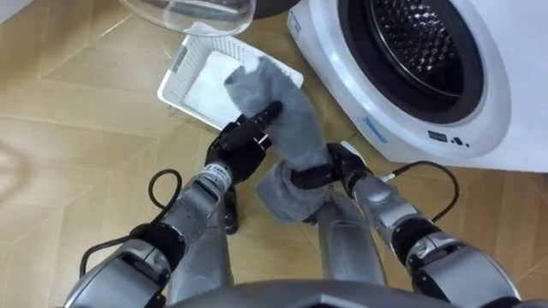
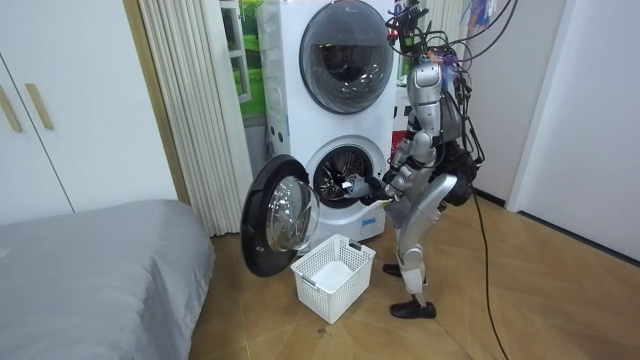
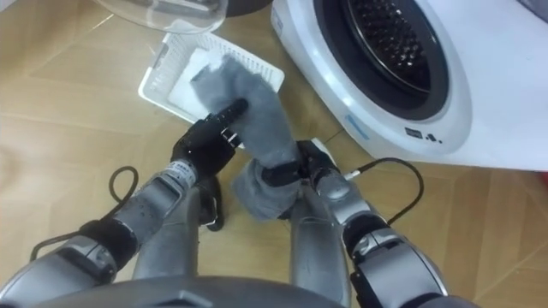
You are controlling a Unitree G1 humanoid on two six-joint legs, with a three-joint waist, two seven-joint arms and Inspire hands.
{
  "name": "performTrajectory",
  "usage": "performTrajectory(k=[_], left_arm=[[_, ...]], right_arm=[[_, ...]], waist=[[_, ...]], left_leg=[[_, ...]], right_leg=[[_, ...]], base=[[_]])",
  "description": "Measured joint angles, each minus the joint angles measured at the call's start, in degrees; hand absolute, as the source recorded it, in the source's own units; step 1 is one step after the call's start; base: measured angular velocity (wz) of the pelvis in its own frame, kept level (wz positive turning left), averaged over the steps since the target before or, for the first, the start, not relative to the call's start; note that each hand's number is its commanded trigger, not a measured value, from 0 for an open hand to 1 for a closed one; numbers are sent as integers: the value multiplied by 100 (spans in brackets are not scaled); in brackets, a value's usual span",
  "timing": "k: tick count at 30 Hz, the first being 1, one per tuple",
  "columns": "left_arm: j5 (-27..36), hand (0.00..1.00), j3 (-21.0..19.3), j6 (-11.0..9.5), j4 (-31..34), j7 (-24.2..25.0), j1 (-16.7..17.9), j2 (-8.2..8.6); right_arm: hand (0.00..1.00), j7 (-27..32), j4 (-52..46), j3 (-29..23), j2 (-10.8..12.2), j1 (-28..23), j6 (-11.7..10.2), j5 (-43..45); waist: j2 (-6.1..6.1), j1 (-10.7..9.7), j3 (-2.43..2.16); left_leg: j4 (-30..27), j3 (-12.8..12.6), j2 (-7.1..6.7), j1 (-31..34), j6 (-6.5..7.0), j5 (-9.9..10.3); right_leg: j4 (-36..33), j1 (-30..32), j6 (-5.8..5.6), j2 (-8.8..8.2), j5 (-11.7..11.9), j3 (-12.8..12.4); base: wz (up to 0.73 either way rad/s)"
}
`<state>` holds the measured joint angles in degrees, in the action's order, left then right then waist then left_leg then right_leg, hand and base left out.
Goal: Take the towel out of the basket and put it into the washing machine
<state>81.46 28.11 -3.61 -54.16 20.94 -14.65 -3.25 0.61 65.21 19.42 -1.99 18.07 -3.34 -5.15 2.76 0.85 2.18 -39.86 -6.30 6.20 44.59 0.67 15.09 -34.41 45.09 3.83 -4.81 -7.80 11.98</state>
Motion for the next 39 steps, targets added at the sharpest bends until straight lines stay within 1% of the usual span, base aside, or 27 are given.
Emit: performTrajectory(k=[1, 2, 4, 6, 7, 8, 10, 12, 14, 15, 17, 19, 20, 21, 22, 23, 24, 26, 28, 30, 32, 33, 34, 37, 38, 39], left_arm=[[-14, 0, -37, 15, -33, -1, -2, -20], [-80, 0, -72, 36, -49, -10, 4, -7], [-261, 0, -132, 40, -24, -75, 72, -52], [-606, 0, -281, 70, -23, -246, 110, -135], [-887, 0, -382, 73, -24, -365, 112, -158], [-1215, 0, -513, 79, -25, -494, 109, -145], [-1648, 0, -657, 80, -24, -690, 110, -136], [-2017, 0, -775, 87, -22, -850, 114, -147], [-2608, 0, -875, 94, -17, -1040, 112, -179], [-2721, 0, -887, 97, -16, -1086, 115, -177], [-2958, 0, -881, 114, 9, -1299, 120, -155], [-3070, 0, -886, 128, 25, -1424, 113, -138], [-3152, 0, -890, 151, 25, -1492, 94, -158], [-3193, 0, -889, 167, 25, -1531, 84, -178], [-3275, 0, -889, 191, 25, -1581, 75, -220], [-3356, 0, -889, 222, 26, -1608, 75, -244], [-3389, 0, -881, 241, 38, -1640, 74, -248], [-3609, 0, -877, 312, 94, -1718, 63, -266], [-3745, 0, -869, 395, 123, -1813, 36, -261], [-3746, 0, -870, 414, 145, -1825, 34, -299], [-3769, 0, -871, 448, 146, -1826, 25, -379], [-3830, 0, -882, 480, 147, -1829, 27, -429], [-3829, 0, -881, 502, 170, -1837, 28, -460], [-3822, 0, -861, 536, 298, -1955, 40, -471], [-3824, 0, -816, 538, 321, -2001, 51, -489], [-3823, 0, -784, 538, 329, -2034, 63, -508]], right_arm=[[100, 5, 32, -66, -5, 10, 44, -140], [100, 16, 54, -145, -36, 14, 74, -315], [100, 83, 86, -282, -78, 16, 96, -630], [100, 185, 151, -426, -108, 44, 99, -1009], [100, 208, 156, -571, -165, 58, 112, -1197], [100, 243, 156, -708, -237, 77, 156, -1424], [100, 272, 156, -858, -361, 80, 211, -1778], [100, 343, 156, -958, -468, 99, 231, -2079], [100, 380, 156, -1055, -610, 120, 266, -2493], [100, 386, 158, -1069, -645, 131, 276, -2589], [100, 433, 187, -1175, -750, 174, 372, -2980], [100, 453, 216, -1328, -774, 189, 449, -3294], [100, 458, 224, -1407, -780, 201, 504, -3500], [100, 462, 237, -1447, -782, 218, 545, -3588], [100, 462, 308, -1519, -785, 281, 618, -3767], [100, 461, 382, -1581, -812, 353, 692, -3917], [100, 462, 386, -1593, -839, 369, 721, -4019], [100, 449, 415, -1614, -1000, 492, 834, -4482], [100, 447, 440, -1614, -1122, 605, 863, -4786], [100, 449, 436, -1624, -1181, 704, 891, -5167], [100, 453, 421, -1627, -1182, 811, 938, -5478], [100, 444, 412, -1627, -1189, 866, 955, -5706], [100, 434, 411, -1632, -1232, 917, 978, -6002], [100, 482, 407, -1641, -1501, 1043, 1072, -6801], [100, 524, 407, -1657, -1603, 1098, 1074, -7045], [100, 552, 406, -1672, -1649, 1127, 1074, -7137]], waist=[[-5, 52, 3], [-24, 106, 14], [-50, 144, 19], [-87, 177, 35], [-109, 207, 50], [-116, 231, 55], [-116, 261, 55], [-115, 264, 55], [-109, 260, 58], [-104, 261, 62], [-85, 248, 73], [-72, 239, 81], [-34, 238, 103], [-16, 236, 114], [23, 233, 137], [44, 221, 150], [48, 221, 151], [77, 230, 151], [84, 212, 152], [137, 190, 168], [227, 131, 168], [288, 116, 158], [332, 91, 158], [351, 103, 155], [364, 99, 155], [375, 97, 154]], left_leg=[[6, -2, -6, -5, -1, 1], [17, -2, -12, -4, -2, 1], [51, 10, -18, -4, -12, -6], [59, 11, -7, -3, -13, -5], [64, 15, -12, 9, -14, -5], [115, 26, -58, 9, -28, -21], [194, 41, -116, -10, -31, -61], [228, 43, -127, -18, -34, -80], [225, 66, -125, -14, -35, -78], [223, 69, -128, -12, -34, -77], [220, 101, -180, -19, -33, -78], [207, 148, -203, -20, -32, -78], [194, 168, -214, -19, -33, -78], [190, 172, -215, -18, -34, -79], [182, 163, -215, -18, -37, -80], [164, 166, -213, -4, -38, -79], [161, 168, -214, 7, -39, -79], [160, 166, -257, 57, -40, -84], [138, 156, -290, 92, -37, -82], [124, 154, -296, 103, -36, -82], [106, 160, -293, 101, -37, -82], [97, 162, -293, 96, -38, -82], [83, 162, -292, 98, -38, -82], [25, 159, -292, 132, -23, -72], [8, 153, -291, 134, -14, -67], [3, 148, -291, 133, -11, -65]], right_leg=[[8, -8, 1, 10, 0, 4], [40, -22, 3, 21, 1, 24], [70, -25, 5, 46, 2, 55], [80, -33, 8, 63, 1, 59], [74, -18, 11, 40, -2, 44], [59, 11, 11, -11, -15, 43], [53, 20, 0, -46, -33, 43], [53, 13, 3, -75, -50, 69], [16, -2, 2, -71, -59, 83], [9, 0, 0, -73, -61, 83], [-54, 7, -13, -113, -106, 79], [-67, 4, -22, -123, -123, 80], [-74, 7, -22, -133, -145, 84], [-83, 7, -22, -133, -152, 82], [-105, 8, -15, -133, -162, 83], [-132, 15, -15, -142, -179, 93], [-137, 22, -18, -141, -185, 93], [-194, 109, -22, -160, -194, 72], [-265, 168, -26, -202, -213, 67], [-340, 186, -22, -226, -229, 65], [-343, 187, -13, -231, -250, 65], [-352, 187, -9, -220, -258, 64], [-358, 188, -9, -211, -258, 62], [-367, 195, -23, -209, -250, 62], [-378, 193, -30, -207, -244, 53], [-386, 193, -32, -208, -244, 48]], base=[[0], [0], [0], [0], [4], [7], [12], [10], [5], [5], [9], [8], [6], [6], [7], [7], [7], [0], [0], [0], [4], [0], [0], [0], [0], [0]])
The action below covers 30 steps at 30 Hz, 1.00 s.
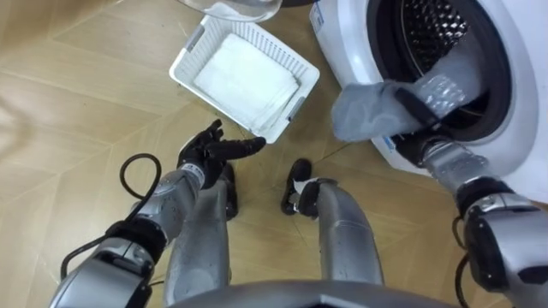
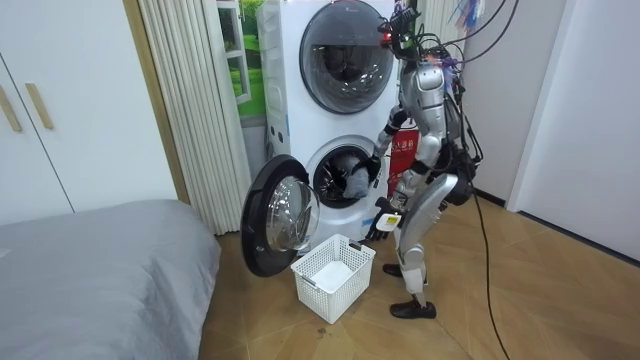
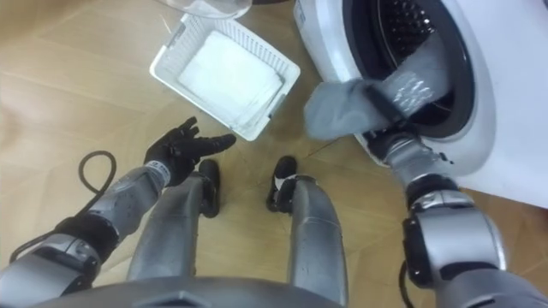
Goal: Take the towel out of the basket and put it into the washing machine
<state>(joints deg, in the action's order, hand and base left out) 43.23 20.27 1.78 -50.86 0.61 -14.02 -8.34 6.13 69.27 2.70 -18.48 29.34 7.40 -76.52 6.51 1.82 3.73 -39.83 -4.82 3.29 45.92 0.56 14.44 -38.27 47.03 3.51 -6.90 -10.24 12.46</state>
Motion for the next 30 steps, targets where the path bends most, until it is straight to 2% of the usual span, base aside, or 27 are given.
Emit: performTrajectory(k=[2, 6, 7, 9, 11, 15, 18, 20, 23, 27, 29, 30], left_arm=[[-4, 0, 19, 33, 133, -80, 56, -108], [-4, 0, 10, 39, 431, -279, 172, -179], [-33, 0, -21, 28, 511, -343, 178, -173], [-146, 0, -152, 14, 624, -434, 270, -135], [-238, 0, -272, -92, 849, -525, 395, -52], [-304, 0, -402, -167, 861, -599, 477, 11], [-527, 0, -453, -177, 859, -676, 518, 59], [-644, 0, -462, -187, 861, -675, 500, 107], [-801, 0, -519, -212, 868, -665, 493, 151], [-797, 0, -576, -271, 868, -639, 483, 173], [-792, 0, -585, -350, 871, -616, 479, 196], [-791, 0, -582, -373, 871, -614, 477, 202]], right_arm=[[100, 103, -34, -41, -164, 96, 11, -227], [100, 368, -65, -255, -202, 341, 109, -485], [0, 483, -69, -423, -202, 474, 201, -569], [0, 696, -110, -713, -202, 620, 256, -641], [0, 1107, -251, -1123, -200, 752, 269, -818], [0, 1747, -254, -1501, -200, 976, 267, -1091], [0, 2219, -255, -1797, -200, 1081, 191, -1123], [0, 2577, -255, -1977, -200, 1134, 31, -1121], [0, 2923, -257, -2036, -200, 1179, -237, -1162], [0, 3096, -259, -2036, -200, 1183, -535, -1235], [0, 3200, -296, -2035, -200, 1183, -762, -1273], [0, 3214, -298, -2035, -200, 1183, -806, -1283]], waist=[[66, -12, 3], [203, -88, -3], [220, -143, -3], [243, -170, -6], [252, -183, -7], [258, -281, -9], [257, -339, -10], [255, -347, -11], [252, -312, -12], [223, -283, -23], [168, -262, -33], [156, -254, -30]], left_leg=[[-28, -11, 4, -7, 8, 7], [-108, -29, -6, 40, 17, 19], [-150, -31, -14, 80, 22, 21], [-199, -62, -13, 98, 51, 40], [-261, -86, -15, 149, 91, 65], [-430, -89, -20, 363, 167, 110], [-591, -163, -16, 463, 274, 182], [-606, -173, -88, 467, 313, 197], [-655, -219, -110, 471, 373, 232], [-660, -259, -111, 470, 395, 245], [-656, -260, -110, 469, 396, 245], [-653, -261, -111, 459, 396, 245]], right_leg=[[-49, 3, 0, -3, -3, -11], [-171, 75, 9, -61, -40, -24], [-218, 108, 3, -105, -51, -14], [-279, 138, -15, -110, -78, -32], [-312, 178, -40, -127, -89, -58], [-423, 312, -71, -209, -99, 37], [-558, 381, -163, -237, -154, 19], [-585, 393, -223, -311, -177, -1], [-639, 408, -273, -356, -202, -24], [-644, 406, -291, -387, -208, -15], [-638, 387, -291, -397, -208, 8], [-637, 377, -291, -397, -208, 8]], base=[[0], [2], [9], [3], [-2], [10], [5], [10], [2], [0], [2], [0]])
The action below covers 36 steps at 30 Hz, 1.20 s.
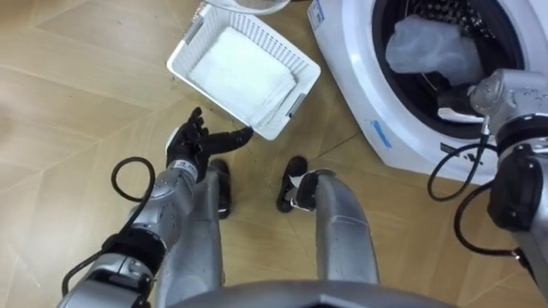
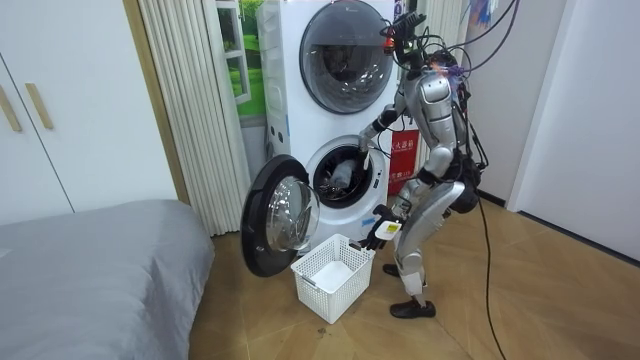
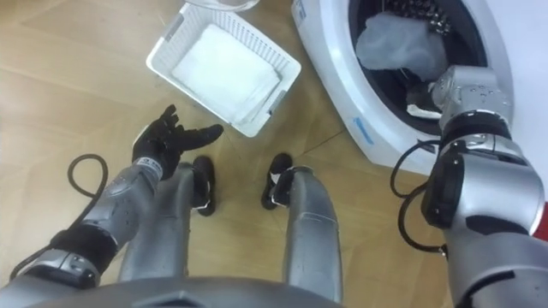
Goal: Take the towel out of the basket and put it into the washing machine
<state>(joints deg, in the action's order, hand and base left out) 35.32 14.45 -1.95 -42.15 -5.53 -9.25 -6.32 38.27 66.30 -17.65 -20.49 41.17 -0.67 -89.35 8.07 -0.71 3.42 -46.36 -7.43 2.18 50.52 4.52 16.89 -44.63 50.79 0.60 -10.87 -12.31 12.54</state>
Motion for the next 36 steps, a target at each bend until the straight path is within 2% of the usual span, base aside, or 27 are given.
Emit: performTrajectory(k=[2, 4, 6, 8, 10, 13, 16, 18, 19, 22, 25, 28, 31, 34, 36], left_arm=[[-5, 0, 14, -46, -4, 41, 6, 18], [-3, 0, 51, -67, -9, 130, 41, 22], [-52, 0, 166, -65, -9, 137, 83, 27], [-649, 0, 276, -63, -10, 136, 102, 18], [-1032, 0, 377, -71, -65, 132, 76, -13], [-1631, 0, 465, -107, -216, 107, 120, -58], [-2237, 0, 563, -110, -428, 65, 122, -151], [-2390, 0, 590, -114, -643, 69, 130, -186], [-2502, 0, 587, -113, -751, 52, 133, -246], [-2844, 0, 560, -112, -1052, -62, 246, -301], [-3233, 0, 344, -135, -1333, -69, 352, -319], [-3535, 0, -109, -237, -1610, -114, 568, -356], [-3618, 0, -734, -307, -1856, -176, 854, -401], [-3790, 0, -1282, -322, -1859, -210, 1411, -421], [-3837, 0, -1535, -289, -1867, -256, 1657, -421]], right_arm=[[0, 39, 1, 0, 0, -13, -136, -36], [0, 27, -3, -5, 0, -83, -355, -100], [0, 30, -10, -2, 0, -123, -449, -174], [0, 33, -82, 12, 0, -235, -570, -208], [0, 22, -132, 21, 9, -388, -643, -311], [0, 17, -175, 38, 46, -598, -698, -537], [0, -44, -201, 69, 89, -848, -730, -852], [0, -115, -197, 74, 122, -1080, -863, -868], [0, -238, -161, 71, 208, -1254, -953, -868], [0, -507, 107, 45, 338, -1579, -988, -1035], [0, -898, 217, 44, 523, -2023, -980, -1009], [0, -1179, 462, -112, 711, -2459, -997, -927], [0, -1644, 783, -120, 762, -3048, -955, -829], [0, -2196, 1007, -111, 842, -3666, -861, -109], [0, -2491, 1143, 19, 873, -4018, -709, 445]], waist=[[-52, 57, -7], [-162, 132, -26], [-253, 154, -38], [-342, 192, -63], [-356, 288, -61], [-363, 307, -56], [-373, 359, -54], [-399, 446, -52], [-409, 450, -54], [-475, 443, -57], [-615, 410, -116], [-748, 409, -191], [-803, 384, -230], [-823, 258, -265], [-807, 209, -277]], left_leg=[[21, 0, -1, -37, 0, 0], [113, 0, -11, -131, 13, -22], [232, -10, -38, -263, 20, -42], [467, -35, -100, -463, 38, -106], [632, -62, -112, -662, 40, -126], [902, -112, -141, -980, 30, -154], [1137, -117, -142, -1241, 18, -169], [1259, -116, -110, -1400, 14, -172], [1329, -117, -91, -1511, 4, -177], [1555, -117, -73, -1859, -14, -188], [1827, -92, -85, -2175, -22, -195], [2156, -92, -90, -2598, -50, -237], [2573, -89, -121, -3070, -95, -314], [2948, -78, -176, -3565, -154, -396], [3102, -35, -168, -3836, -199, -424]], right_leg=[[20, -33, 0, 0, 0, 3], [112, -134, -18, 0, 18, 20], [211, -248, -41, -7, 32, 17], [366, -400, -87, -25, 66, -25], [470, -557, -97, -29, 102, -27], [648, -835, -118, -40, 112, -5], [887, -1093, -147, 21, 140, -10], [1077, -1285, -177, 90, 179, 5], [1217, -1418, -179, 127, 212, 36], [1565, -1820, -217, 205, 283, 66], [1842, -2175, -256, 227, 326, 148], [2219, -2610, -289, 305, 407, 154], [2524, -3034, -307, 347, 426, 170], [2794, -3455, -310, 401, 426, 191], [2992, -3750, -310, 459, 425, 214]], base=[[0], [0], [0], [0], [-6], [-3], [-5], [-3], [-4], [-4], [2], [-3], [-1], [-1], [4]])
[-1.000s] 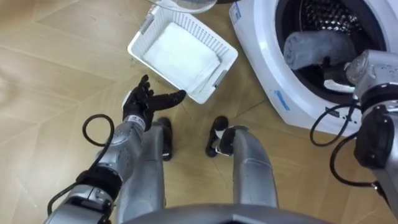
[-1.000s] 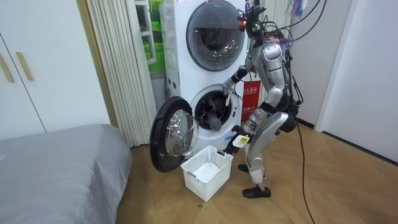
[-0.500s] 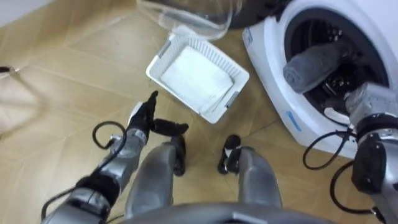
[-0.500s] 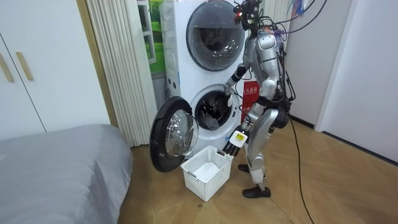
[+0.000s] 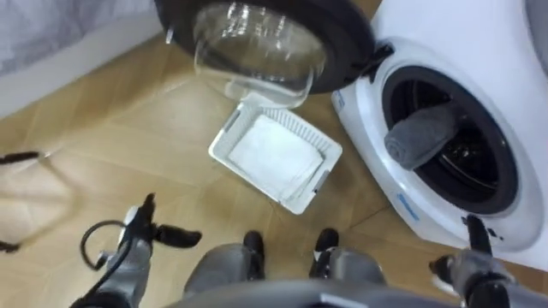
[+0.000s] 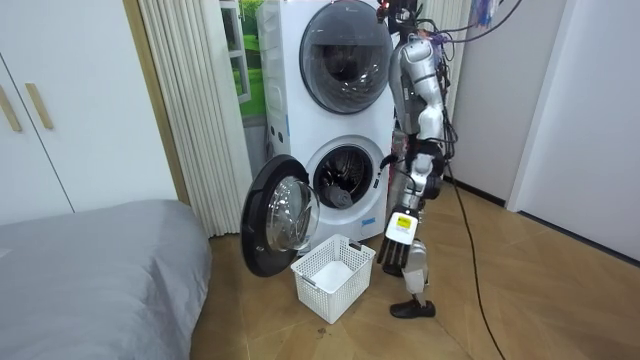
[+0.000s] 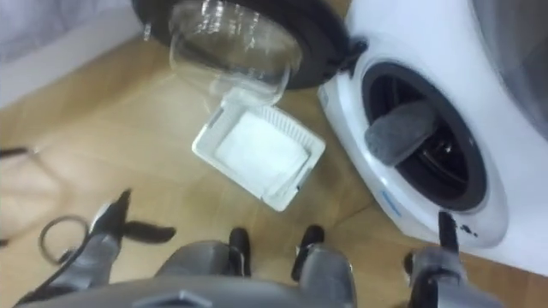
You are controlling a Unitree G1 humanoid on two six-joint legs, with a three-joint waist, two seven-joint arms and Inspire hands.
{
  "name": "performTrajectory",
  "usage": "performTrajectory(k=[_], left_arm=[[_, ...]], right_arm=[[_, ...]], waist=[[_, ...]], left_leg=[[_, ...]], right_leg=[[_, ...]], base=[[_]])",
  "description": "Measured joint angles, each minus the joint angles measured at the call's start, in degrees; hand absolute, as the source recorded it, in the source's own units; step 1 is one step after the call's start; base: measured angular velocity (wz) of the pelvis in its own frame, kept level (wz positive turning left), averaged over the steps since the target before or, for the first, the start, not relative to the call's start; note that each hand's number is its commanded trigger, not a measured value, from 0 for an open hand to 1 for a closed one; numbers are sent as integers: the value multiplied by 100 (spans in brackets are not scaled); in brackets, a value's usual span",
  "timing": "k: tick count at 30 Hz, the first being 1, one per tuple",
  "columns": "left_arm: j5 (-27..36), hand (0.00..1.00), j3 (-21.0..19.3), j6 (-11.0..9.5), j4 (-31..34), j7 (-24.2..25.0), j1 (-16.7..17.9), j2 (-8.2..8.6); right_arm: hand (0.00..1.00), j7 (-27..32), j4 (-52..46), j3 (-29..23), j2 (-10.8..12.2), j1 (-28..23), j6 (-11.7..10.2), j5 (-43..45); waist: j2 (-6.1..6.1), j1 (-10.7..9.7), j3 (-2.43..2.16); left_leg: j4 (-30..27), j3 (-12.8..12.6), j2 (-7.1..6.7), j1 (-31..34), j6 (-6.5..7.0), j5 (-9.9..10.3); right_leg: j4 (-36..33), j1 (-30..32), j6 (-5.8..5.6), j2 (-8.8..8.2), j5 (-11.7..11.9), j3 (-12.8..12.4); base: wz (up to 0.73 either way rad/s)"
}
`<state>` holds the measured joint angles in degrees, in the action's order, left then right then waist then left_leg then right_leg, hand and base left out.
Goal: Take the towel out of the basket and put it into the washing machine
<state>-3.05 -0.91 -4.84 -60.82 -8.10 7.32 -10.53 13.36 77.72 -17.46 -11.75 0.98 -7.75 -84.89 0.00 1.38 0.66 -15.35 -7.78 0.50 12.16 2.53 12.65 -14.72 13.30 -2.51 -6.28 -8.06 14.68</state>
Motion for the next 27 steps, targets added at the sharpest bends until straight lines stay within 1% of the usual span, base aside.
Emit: performTrajectory(k=[2, 3, 4, 5, 6, 7, 8, 9, 11, 12, 14, 16, 18, 20, 24, 27], left_arm=[[3, 0, -175, 36, 5, -38, 229, -8], [-3, 0, -194, 57, 5, -35, 279, -6], [-19, 0, -246, 95, 10, -31, 355, 6], [-52, 0, -310, 133, 6, -15, 393, 18], [-65, 0, -360, 154, 7, -11, 402, 29], [-104, 0, -388, 201, 7, -2, 418, 32], [-116, 0, -383, 223, 7, 10, 446, 36], [-118, 0, -374, 241, 10, 14, 461, 37], [-131, 0, -354, 302, 19, 13, 503, 34], [-131, 0, -355, 309, 21, 12, 504, 38], [-131, 0, -362, 323, 21, 7, 548, 79], [-105, 0, -362, 373, 21, -4, 577, 83], [-104, 0, -363, 487, 16, -29, 577, 94], [-109, 0, -362, 521, 8, -32, 582, 103], [-117, 0, -356, 534, 1, -24, 611, 124], [-126, 0, -361, 535, 2, -13, 578, 224]], right_arm=[[0, -323, 216, 326, 52, -342, 180, 945], [0, -396, 238, 413, 63, -363, 244, 1183], [0, -523, 241, 564, 92, -438, 356, 1663], [0, -650, 263, 646, 118, -505, 447, 2146], [0, -711, 270, 684, 131, -510, 490, 2463], [0, -818, 267, 734, 162, -511, 571, 3062], [0, -901, 237, 829, 186, -496, 652, 3612], [0, -938, 217, 924, 191, -486, 682, 3889], [0, -1072, 102, 1291, 195, -446, 793, 4921], [0, -1097, 75, 1351, 198, -450, 792, 5160], [0, -1125, -31, 1479, 199, -435, 790, 6085], [0, -1155, -35, 1582, 201, -401, 811, 6530], [0, -1158, -35, 1631, 198, -365, 862, 6884], [0, -1210, -36, 1634, 197, -346, 848, 7113], [0, -1352, -37, 1770, 199, -320, 829, 7328], [0, -1464, -44, 1866, 200, -277, 816, 7503]], waist=[[45, -75, -25], [54, -78, -31], [82, -93, -44], [97, -111, -49], [101, -115, -46], [113, -116, -43], [109, -109, -49], [108, -107, -50], [109, -114, -50], [95, -110, -49], [88, -79, -49], [96, -76, -47], [85, -76, -45], [72, -78, -38], [92, -90, -27], [116, -77, -20]], left_leg=[[156, 14, 28, -331, -43, -26], [190, 13, 34, -409, -51, -31], [219, 16, 44, -544, -52, -30], [266, 24, 55, -673, -59, -26], [296, 28, 63, -741, -75, -17], [359, 32, 71, -881, -85, -12], [403, 38, 74, -994, -95, -7], [420, 37, 76, -1045, -103, -1], [465, 42, 83, -1197, -106, 3], [466, 46, 83, -1211, -106, 3], [479, 36, 81, -1306, -109, 5], [485, 33, 85, -1352, -115, 8], [497, 31, 97, -1439, -130, 16], [518, 7, 112, -1539, -148, 25], [578, -8, 133, -1689, -168, 33], [608, -21, 143, -1779, -182, 43]], right_leg=[[140, -343, 0, 48, -1, 62], [155, -411, 0, 59, -1, 62], [242, -562, 0, 82, -1, 59], [319, -707, 6, 111, 3, 56], [331, -770, 7, 123, 4, 58], [358, -898, 7, 140, 4, 61], [415, -1029, 16, 155, 10, 57], [415, -1079, 15, 156, 9, 50], [420, -1230, 13, 158, 8, 53], [423, -1245, 13, 158, 8, 54], [436, -1329, 13, 169, 8, 40], [444, -1373, 13, 183, 8, 40], [509, -1465, 21, 212, 13, 21], [520, -1536, 19, 235, 12, -40], [576, -1683, 19, 267, 11, -58], [608, -1765, 16, 283, 10, -66]], base=[[8], [-3], [-3], [0], [0], [0], [0], [0], [0], [0], [0], [0], [-2], [-7], [-1], [0]])
